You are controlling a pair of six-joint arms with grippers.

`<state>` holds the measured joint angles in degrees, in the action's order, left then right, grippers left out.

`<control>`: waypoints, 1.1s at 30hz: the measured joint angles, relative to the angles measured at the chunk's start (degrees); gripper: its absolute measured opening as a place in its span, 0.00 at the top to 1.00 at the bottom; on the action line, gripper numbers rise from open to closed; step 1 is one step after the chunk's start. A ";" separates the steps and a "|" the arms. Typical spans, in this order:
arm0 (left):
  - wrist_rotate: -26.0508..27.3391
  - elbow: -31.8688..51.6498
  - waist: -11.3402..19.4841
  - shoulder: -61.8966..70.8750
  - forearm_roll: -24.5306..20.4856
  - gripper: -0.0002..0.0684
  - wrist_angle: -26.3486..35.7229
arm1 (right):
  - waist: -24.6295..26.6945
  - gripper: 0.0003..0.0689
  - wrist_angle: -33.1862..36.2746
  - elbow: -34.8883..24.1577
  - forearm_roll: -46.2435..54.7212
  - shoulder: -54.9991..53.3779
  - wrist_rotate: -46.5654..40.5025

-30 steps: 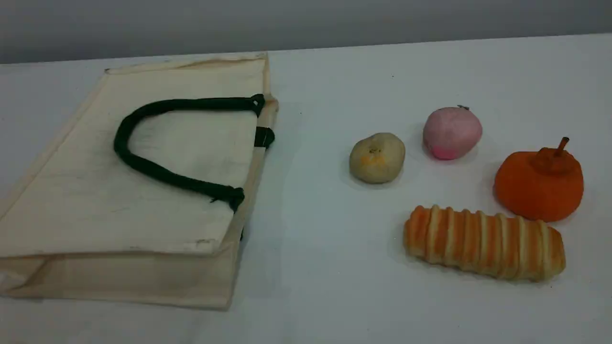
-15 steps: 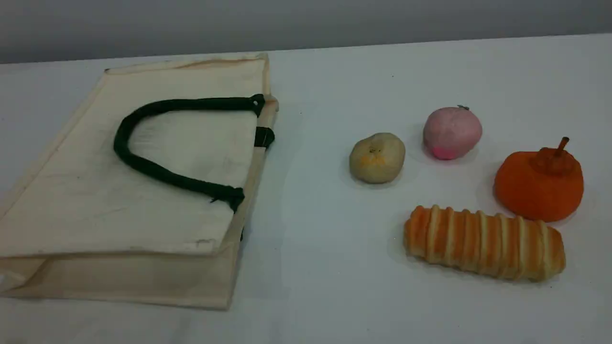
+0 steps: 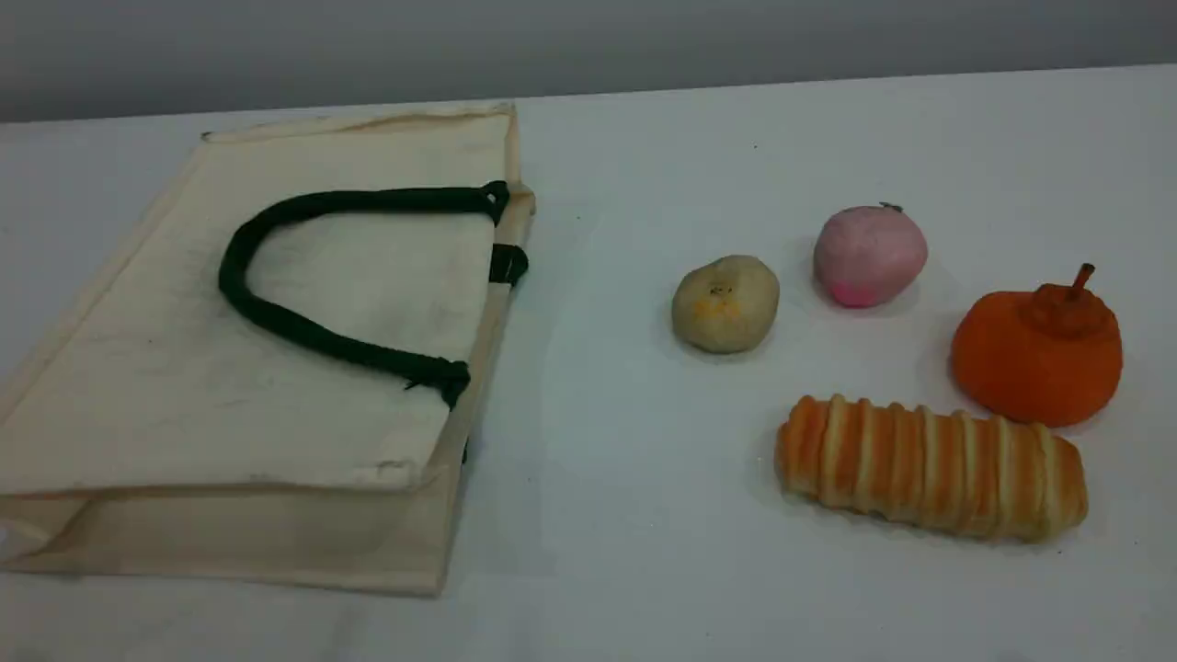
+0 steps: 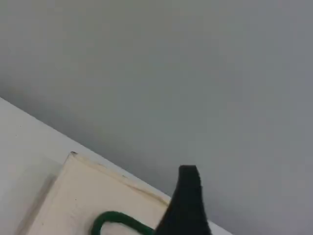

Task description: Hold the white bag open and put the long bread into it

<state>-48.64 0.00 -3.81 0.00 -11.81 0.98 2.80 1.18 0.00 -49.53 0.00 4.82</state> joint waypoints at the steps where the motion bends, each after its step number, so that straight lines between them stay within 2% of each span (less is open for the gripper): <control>1: 0.06 0.00 0.00 0.00 0.00 0.16 0.00 | 0.00 0.44 0.00 0.00 0.00 0.00 0.00; 14: 0.13 0.00 -0.21 0.00 -0.18 0.16 -0.06 | 0.00 0.44 1.06 0.00 -0.11 0.00 0.00; 18: 2.53 -1.23 -1.02 0.03 -0.18 0.16 0.65 | 0.00 0.41 2.74 0.00 -0.06 0.00 0.09; 21: 3.78 -4.11 -2.70 1.07 -0.24 0.16 1.59 | 0.00 0.39 6.25 1.30 0.26 0.00 3.34; 26: 9.51 -10.04 -6.70 5.22 -0.37 0.16 4.89 | 0.00 0.38 10.60 8.72 0.21 0.00 13.39; 33: 21.10 -22.68 -12.89 15.88 0.16 0.16 16.21 | 0.00 0.38 20.73 17.48 0.26 -3.31 21.94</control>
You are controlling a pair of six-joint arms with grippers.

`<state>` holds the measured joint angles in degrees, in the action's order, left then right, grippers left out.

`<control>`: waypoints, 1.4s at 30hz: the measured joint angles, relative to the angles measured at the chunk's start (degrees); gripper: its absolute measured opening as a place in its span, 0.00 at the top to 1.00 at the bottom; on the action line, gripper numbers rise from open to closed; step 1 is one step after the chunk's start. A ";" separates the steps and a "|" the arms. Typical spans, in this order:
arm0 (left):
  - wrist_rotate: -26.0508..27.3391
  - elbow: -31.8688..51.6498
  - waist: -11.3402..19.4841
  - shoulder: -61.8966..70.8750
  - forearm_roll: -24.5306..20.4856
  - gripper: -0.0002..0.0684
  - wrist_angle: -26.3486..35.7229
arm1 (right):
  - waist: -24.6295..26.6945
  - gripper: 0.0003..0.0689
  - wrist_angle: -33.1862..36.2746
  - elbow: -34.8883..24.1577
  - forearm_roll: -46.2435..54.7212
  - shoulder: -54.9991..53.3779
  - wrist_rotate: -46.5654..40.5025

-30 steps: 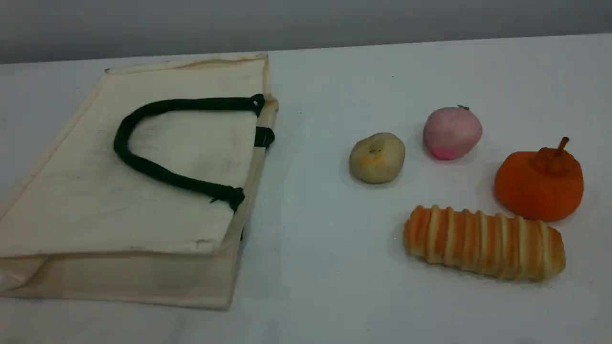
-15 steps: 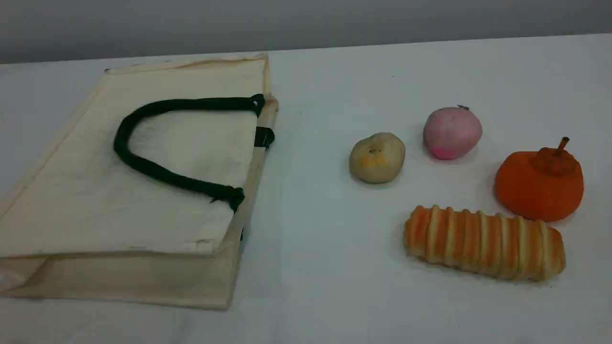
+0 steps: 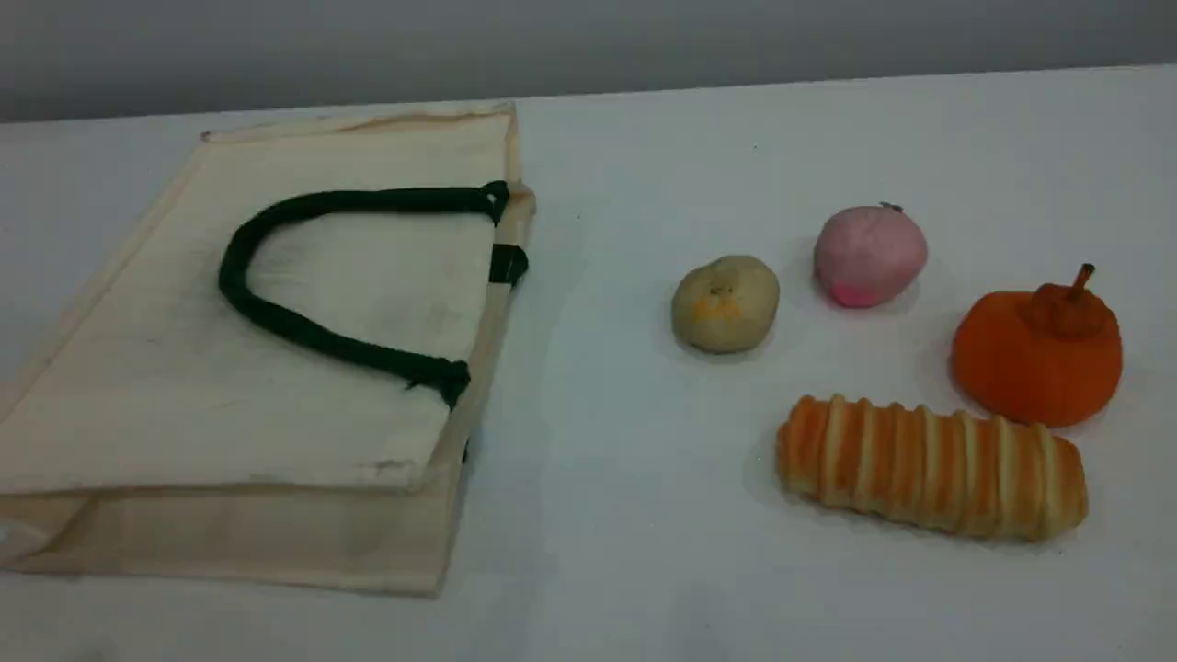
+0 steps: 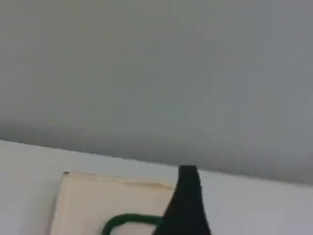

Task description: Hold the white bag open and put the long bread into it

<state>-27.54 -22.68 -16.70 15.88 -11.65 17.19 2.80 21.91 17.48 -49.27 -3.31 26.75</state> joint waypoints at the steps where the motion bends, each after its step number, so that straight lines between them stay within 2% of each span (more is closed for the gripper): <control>1: 1.85 -2.00 -0.59 1.56 0.32 0.16 1.80 | 0.00 0.38 1.29 0.97 0.00 -1.12 1.52; 4: 6.55 -7.59 -1.96 7.23 0.44 0.16 6.63 | 0.00 0.38 5.27 4.19 0.17 -4.85 6.61; 8: 13.08 -14.46 -1.96 14.51 1.58 0.16 13.69 | 0.00 0.38 8.04 7.83 0.36 -10.82 11.88; 14: 21.85 -22.07 -1.96 25.27 1.64 0.16 21.25 | 0.00 0.38 11.50 12.37 4.66 -21.16 13.84; 18: 24.07 -24.60 -1.96 32.87 1.64 0.16 23.37 | 0.00 0.38 14.53 13.98 7.35 -28.77 13.71; 25: 26.84 -24.66 -1.96 44.61 1.30 0.16 24.28 | 0.00 0.38 14.59 15.22 7.81 -39.57 14.49; 34: 23.18 -24.66 -1.79 53.72 0.47 0.16 20.02 | 0.00 0.38 11.92 15.22 8.23 -48.18 13.87; 38: 16.26 -24.61 -1.74 59.71 -4.87 0.16 17.52 | 0.00 0.38 11.63 15.22 6.35 -51.96 13.87; 42: 5.12 -24.61 -1.74 66.21 -12.48 0.16 12.83 | 0.00 0.38 10.70 15.22 4.56 -53.94 13.87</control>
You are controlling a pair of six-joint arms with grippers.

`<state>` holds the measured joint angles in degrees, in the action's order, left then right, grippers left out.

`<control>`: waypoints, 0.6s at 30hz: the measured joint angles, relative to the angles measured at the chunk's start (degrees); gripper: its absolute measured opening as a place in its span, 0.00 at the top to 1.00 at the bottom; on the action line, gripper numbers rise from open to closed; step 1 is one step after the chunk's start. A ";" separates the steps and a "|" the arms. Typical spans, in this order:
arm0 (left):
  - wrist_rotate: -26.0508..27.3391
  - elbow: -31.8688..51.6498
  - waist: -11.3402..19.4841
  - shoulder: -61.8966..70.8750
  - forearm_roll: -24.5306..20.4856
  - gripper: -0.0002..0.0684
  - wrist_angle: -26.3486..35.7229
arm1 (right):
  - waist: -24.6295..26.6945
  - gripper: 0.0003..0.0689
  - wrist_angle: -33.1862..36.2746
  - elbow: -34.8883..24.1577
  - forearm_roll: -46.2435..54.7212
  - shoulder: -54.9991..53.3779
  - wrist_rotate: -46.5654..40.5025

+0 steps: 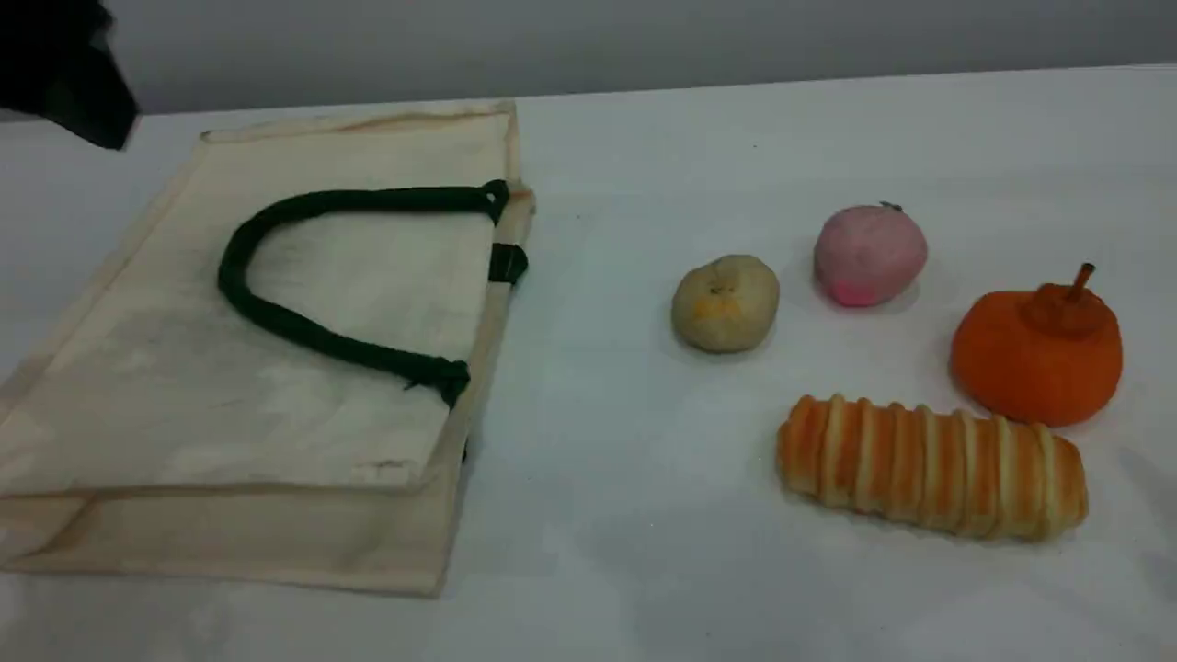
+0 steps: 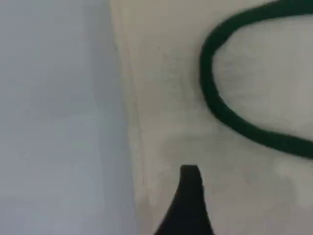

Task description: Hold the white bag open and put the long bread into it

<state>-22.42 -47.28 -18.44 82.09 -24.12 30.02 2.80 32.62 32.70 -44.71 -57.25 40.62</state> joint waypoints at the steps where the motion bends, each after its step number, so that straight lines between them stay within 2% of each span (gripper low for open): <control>1: -2.97 0.00 0.00 1.69 -1.71 0.16 -0.74 | 0.00 0.38 0.07 0.00 -0.34 -0.06 0.00; 5: -11.52 -0.58 0.00 7.87 -5.66 0.16 -3.65 | 0.00 0.38 -0.86 0.00 -0.46 -0.11 0.00; 9: -17.17 -3.83 1.42 14.20 -5.96 0.16 -6.34 | 0.00 0.38 -1.12 0.00 -0.46 -0.11 0.00; 13: -20.58 -7.85 4.63 20.15 -5.96 0.16 -6.51 | 0.00 0.38 -1.12 0.00 -0.37 -0.11 0.05; 15: -20.63 -9.49 6.42 22.87 -5.96 0.16 -6.75 | 0.00 0.38 -1.12 0.00 -0.30 -0.06 0.06; 18: -20.42 -11.05 7.29 25.50 -5.70 0.16 -8.38 | 0.00 0.38 -1.12 0.00 -0.30 -0.06 0.06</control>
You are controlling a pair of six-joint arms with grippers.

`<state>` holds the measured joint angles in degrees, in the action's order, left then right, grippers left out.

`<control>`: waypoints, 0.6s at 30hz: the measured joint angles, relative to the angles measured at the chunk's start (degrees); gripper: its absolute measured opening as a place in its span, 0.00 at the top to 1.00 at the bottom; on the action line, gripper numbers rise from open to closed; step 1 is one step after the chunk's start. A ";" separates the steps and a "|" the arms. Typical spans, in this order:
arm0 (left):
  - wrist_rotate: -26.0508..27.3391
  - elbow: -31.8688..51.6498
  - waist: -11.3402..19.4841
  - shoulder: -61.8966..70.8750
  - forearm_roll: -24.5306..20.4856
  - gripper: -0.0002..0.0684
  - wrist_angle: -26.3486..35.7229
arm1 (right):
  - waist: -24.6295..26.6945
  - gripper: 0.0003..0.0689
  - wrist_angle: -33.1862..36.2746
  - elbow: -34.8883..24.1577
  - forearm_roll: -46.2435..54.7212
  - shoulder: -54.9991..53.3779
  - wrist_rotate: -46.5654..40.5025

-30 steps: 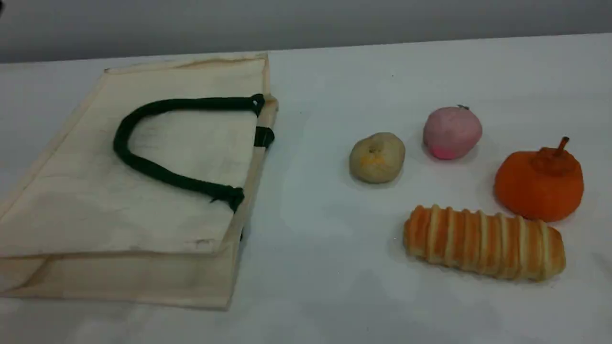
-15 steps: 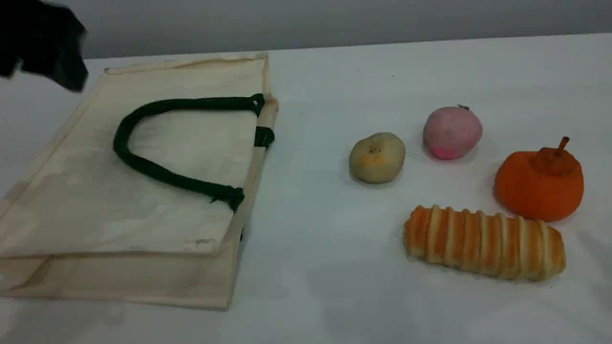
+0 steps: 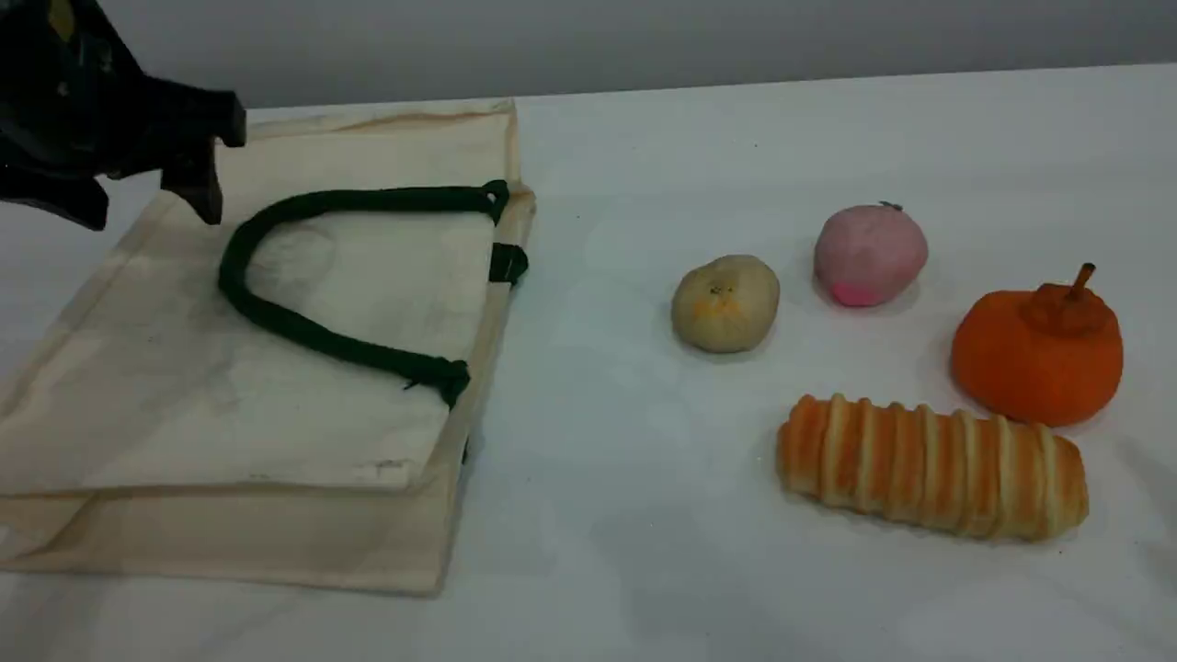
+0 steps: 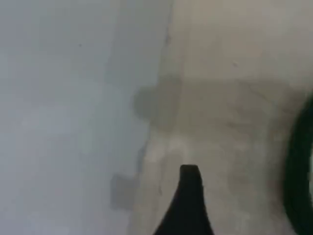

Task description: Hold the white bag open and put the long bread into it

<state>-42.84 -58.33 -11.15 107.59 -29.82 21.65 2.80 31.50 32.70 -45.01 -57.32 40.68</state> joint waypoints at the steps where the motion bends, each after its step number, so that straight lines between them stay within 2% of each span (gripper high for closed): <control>1: 0.05 -0.40 0.00 0.67 0.34 0.16 -0.59 | 0.00 0.38 -0.05 0.00 -0.07 0.00 0.12; 8: 3.66 -1.90 0.00 3.80 4.79 0.16 -1.55 | 0.00 0.38 -0.95 0.00 -0.19 0.00 0.11; 18: 3.87 -2.21 -0.05 8.41 4.95 0.16 -3.63 | 0.00 0.38 -1.06 0.00 -0.19 0.00 0.11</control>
<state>-38.97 -60.54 -11.20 115.99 -24.87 18.01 2.80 30.44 32.70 -45.21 -57.32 40.79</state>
